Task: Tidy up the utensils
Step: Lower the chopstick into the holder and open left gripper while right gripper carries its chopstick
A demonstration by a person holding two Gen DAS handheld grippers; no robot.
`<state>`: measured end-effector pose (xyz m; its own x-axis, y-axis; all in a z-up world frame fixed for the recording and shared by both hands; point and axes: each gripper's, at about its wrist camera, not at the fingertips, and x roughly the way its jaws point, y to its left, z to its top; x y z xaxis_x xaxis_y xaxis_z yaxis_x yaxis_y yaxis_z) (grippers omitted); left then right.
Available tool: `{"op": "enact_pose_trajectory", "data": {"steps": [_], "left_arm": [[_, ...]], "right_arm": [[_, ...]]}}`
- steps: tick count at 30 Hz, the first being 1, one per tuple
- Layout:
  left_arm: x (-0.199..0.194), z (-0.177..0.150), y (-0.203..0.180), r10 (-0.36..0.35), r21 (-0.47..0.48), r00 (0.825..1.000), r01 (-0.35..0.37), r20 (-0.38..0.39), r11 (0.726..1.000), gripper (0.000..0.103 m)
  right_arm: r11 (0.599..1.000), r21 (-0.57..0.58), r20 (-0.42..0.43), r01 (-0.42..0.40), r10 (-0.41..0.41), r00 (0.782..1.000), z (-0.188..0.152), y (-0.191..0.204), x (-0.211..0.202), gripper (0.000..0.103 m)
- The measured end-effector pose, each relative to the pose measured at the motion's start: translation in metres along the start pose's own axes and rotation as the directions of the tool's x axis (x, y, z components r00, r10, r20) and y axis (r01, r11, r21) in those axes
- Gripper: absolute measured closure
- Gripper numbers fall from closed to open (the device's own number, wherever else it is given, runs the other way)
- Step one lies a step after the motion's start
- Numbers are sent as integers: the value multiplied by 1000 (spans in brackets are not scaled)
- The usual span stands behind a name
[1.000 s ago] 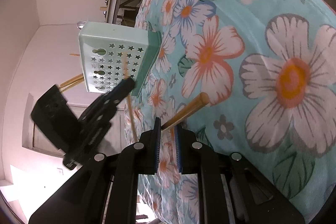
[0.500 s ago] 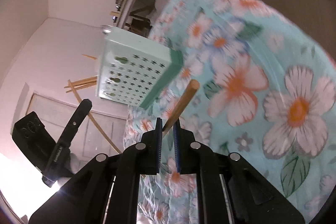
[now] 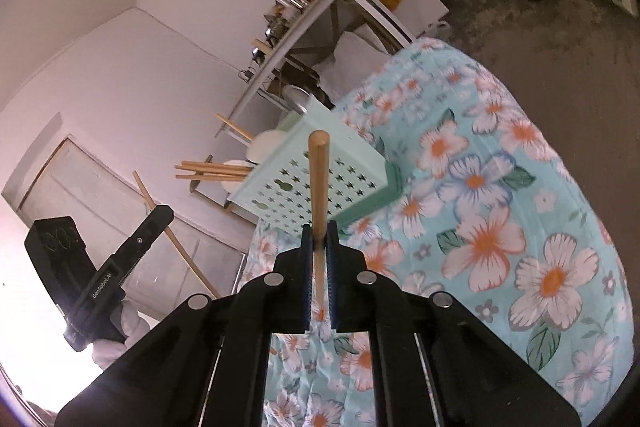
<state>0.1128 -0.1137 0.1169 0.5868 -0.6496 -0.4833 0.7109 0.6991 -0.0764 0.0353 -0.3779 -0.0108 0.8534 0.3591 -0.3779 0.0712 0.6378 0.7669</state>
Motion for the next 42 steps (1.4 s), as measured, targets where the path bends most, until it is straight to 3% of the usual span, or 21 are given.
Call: {"op": "enact_pose_trajectory", "data": {"steps": [12,20,34,38,42], "left_arm": [[-30,21,11,8,-135,987,14,163,991,97],[-31,53,7,55,-187,952,3,302,982,98],[25,113,-6,243,-233,857,-149,454,961,98],[51,124,-6,264,-235,850,-171,455,957,98],[81,125,-5,280,-224,859,-199,428,954,98]], "right_arm": [[991,-133,105,33,-20,994,18,33,-27,97],[989,-147,137,20,0,991,27,37,-39,97],[994,-106,155,-5,21,988,40,19,-47,97],[996,-90,152,-5,19,988,44,12,-45,97],[997,-72,148,-5,16,989,46,4,-41,96]]}}
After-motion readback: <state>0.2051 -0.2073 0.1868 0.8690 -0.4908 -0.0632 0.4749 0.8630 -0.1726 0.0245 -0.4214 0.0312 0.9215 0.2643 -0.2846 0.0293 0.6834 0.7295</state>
